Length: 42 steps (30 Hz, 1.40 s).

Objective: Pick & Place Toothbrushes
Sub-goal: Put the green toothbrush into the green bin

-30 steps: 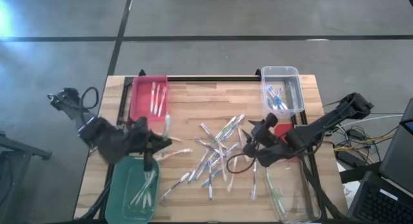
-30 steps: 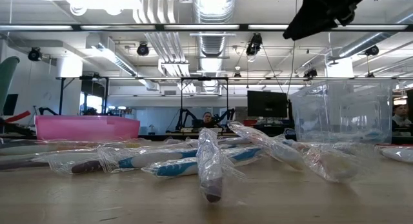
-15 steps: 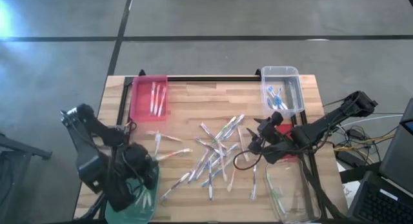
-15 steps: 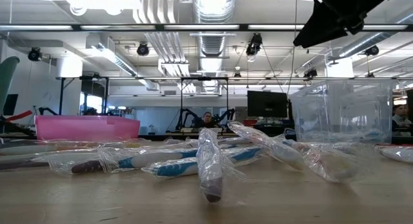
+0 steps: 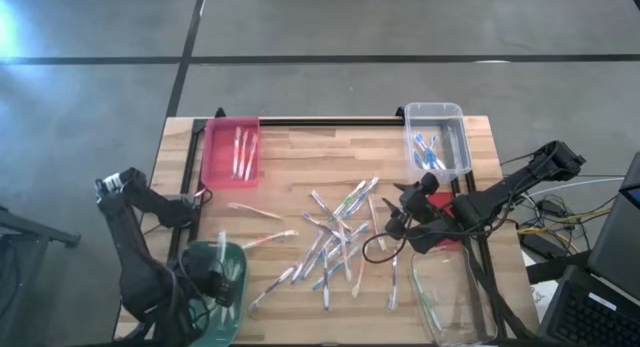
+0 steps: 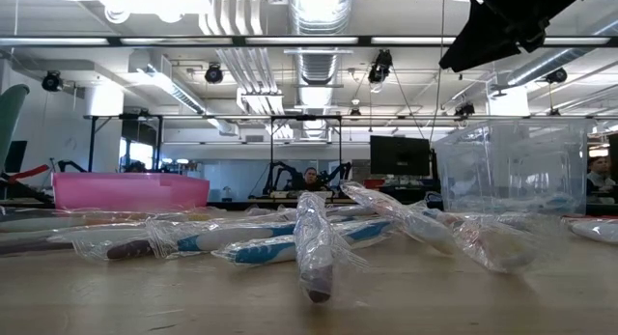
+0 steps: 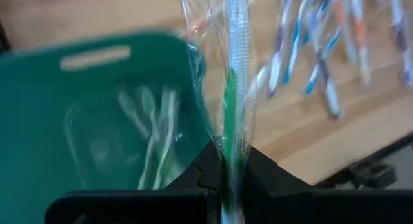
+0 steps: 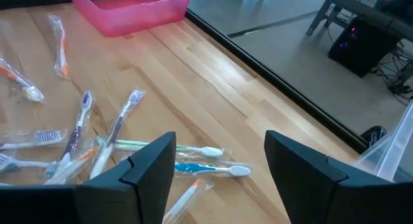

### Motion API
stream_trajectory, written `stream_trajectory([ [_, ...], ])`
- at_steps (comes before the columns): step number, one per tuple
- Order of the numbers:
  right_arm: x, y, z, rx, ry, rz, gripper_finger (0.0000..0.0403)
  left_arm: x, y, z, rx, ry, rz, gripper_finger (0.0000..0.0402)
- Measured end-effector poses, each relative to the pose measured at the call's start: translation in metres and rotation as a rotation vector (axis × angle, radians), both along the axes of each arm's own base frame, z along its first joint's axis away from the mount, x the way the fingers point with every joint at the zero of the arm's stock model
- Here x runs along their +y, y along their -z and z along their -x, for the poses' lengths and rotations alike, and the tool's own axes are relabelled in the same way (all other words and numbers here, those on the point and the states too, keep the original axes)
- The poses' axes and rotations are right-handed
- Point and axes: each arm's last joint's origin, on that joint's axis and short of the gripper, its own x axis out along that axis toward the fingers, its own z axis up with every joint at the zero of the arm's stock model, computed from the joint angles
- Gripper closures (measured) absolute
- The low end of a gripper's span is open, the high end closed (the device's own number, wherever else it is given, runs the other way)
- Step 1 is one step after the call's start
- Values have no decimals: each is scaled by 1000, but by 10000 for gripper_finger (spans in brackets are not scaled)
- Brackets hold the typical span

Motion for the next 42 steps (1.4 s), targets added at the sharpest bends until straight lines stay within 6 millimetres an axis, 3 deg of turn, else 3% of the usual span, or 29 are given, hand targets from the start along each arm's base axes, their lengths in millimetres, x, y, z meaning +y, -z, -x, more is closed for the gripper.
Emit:
stream_trajectory([
  [12, 0, 5, 1, -2, 5, -43, 195, -4, 57, 1, 102, -1, 146, 376],
  [23, -1, 12, 3, 14, 9, -40, 179, -7, 96, 0, 72, 5, 266, 376],
  [42, -1, 12, 3, 14, 9, -40, 151, -4, 116, 5, 148, 8, 297, 376],
])
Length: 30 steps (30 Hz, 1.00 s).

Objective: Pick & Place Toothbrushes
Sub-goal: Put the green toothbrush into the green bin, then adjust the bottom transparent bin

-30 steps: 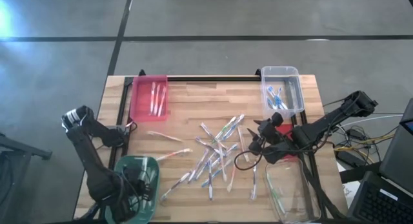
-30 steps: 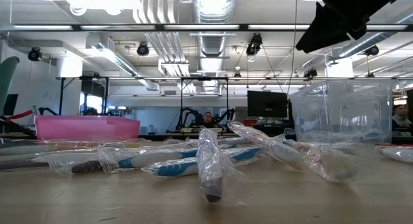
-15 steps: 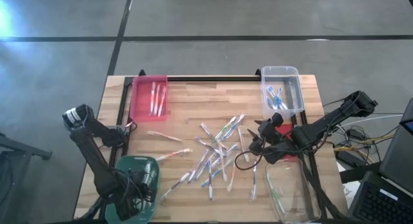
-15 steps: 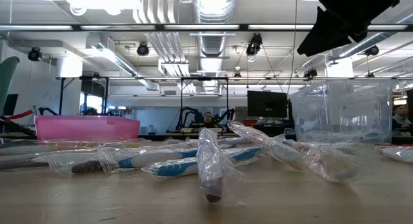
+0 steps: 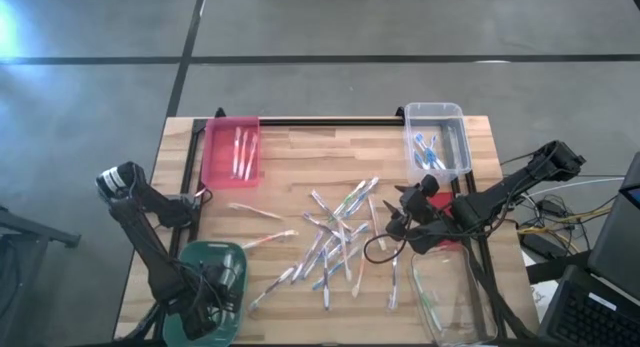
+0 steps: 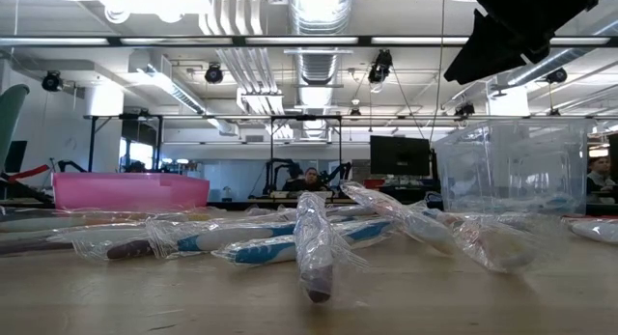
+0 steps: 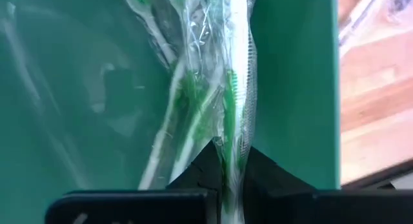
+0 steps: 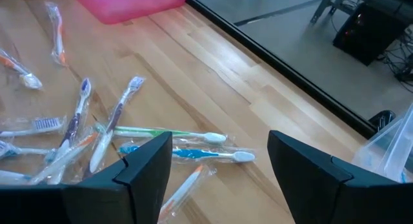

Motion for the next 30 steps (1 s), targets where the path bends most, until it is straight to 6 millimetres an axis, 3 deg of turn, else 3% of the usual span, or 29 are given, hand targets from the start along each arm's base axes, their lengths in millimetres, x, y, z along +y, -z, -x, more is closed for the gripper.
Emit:
stream_trajectory([
  [17, 0, 0, 0, 0, 0, 0, 188, 0, -2, 1, 7, 36, 32, 235],
  [30, 0, 0, 0, -1, 0, 1, 167, 18, -42, 9, -129, -17, 153, 225],
])
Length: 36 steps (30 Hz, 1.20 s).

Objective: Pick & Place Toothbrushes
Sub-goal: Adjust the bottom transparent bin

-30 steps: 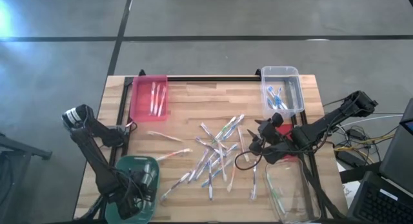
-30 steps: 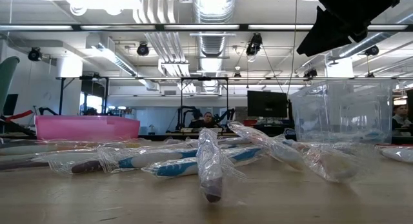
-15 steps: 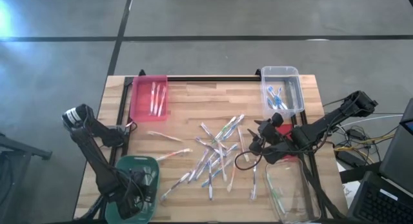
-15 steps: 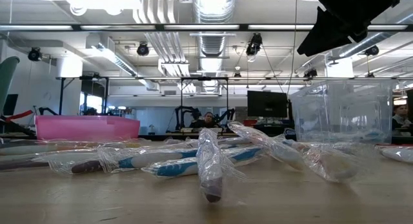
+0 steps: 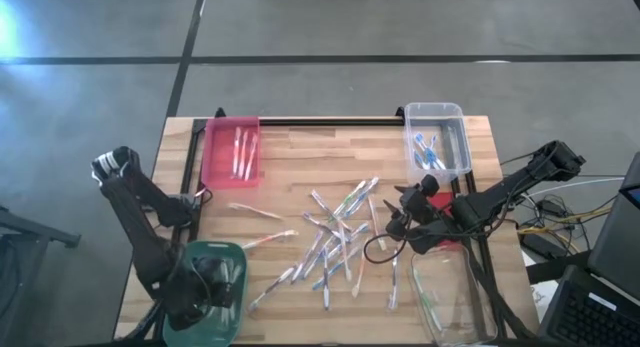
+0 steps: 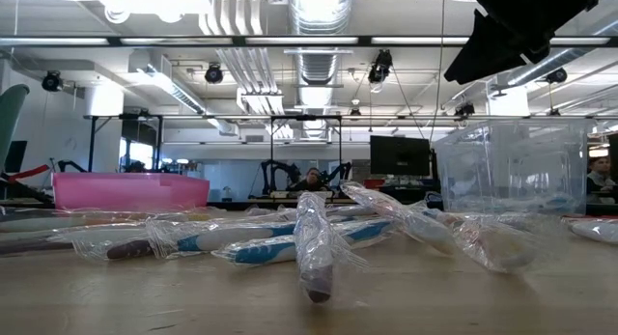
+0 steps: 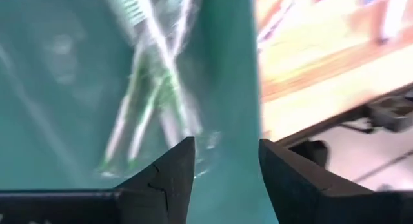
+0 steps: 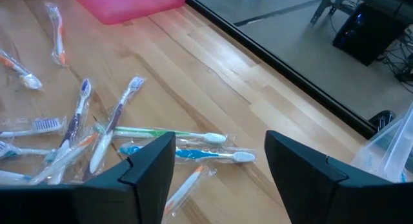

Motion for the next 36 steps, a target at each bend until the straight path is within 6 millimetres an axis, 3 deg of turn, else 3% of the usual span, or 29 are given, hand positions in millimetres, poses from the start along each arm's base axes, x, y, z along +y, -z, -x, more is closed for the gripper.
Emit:
stream_trajectory([
  [11, 0, 0, 0, 0, 1, 1, 149, 22, -30, 3, -327, -65, -71, 225],
  [23, 0, 0, 0, -6, 3, 4, 177, 41, -63, -8, -797, -60, -460, 225],
  [31, 0, 0, 0, -6, 3, 4, 188, 53, -64, -24, -829, -140, -619, 225],
  [36, 0, 0, 0, -7, 3, 4, 182, 64, -61, -38, -757, -13, -700, 225],
])
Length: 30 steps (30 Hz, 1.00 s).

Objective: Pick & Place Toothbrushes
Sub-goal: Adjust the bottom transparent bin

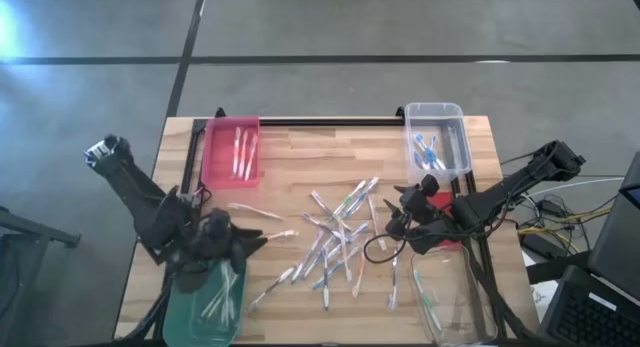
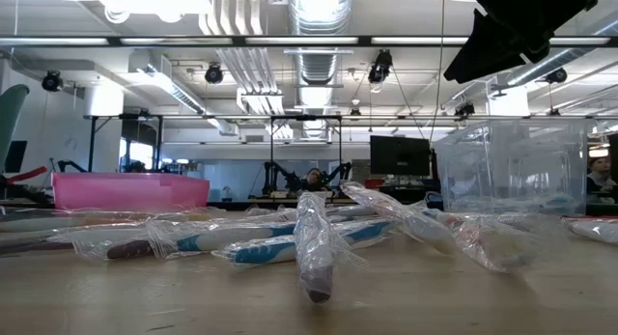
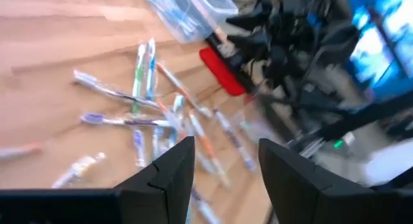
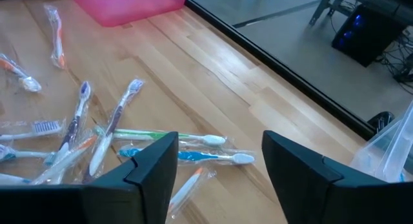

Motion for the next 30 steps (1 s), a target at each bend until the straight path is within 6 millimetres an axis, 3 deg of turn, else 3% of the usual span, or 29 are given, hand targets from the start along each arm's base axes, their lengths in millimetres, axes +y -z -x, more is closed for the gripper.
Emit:
stream_trajectory([
  [14, -1, -1, -1, -27, 19, 24, 154, 14, -22, -39, -9, 232, -514, 225],
  [22, 1, -8, -4, -56, 18, 11, 142, 11, -10, -65, 44, 363, -713, 225],
  [30, 8, -26, -12, -89, -57, -139, 163, -6, 6, -103, -95, 642, -893, 225],
])
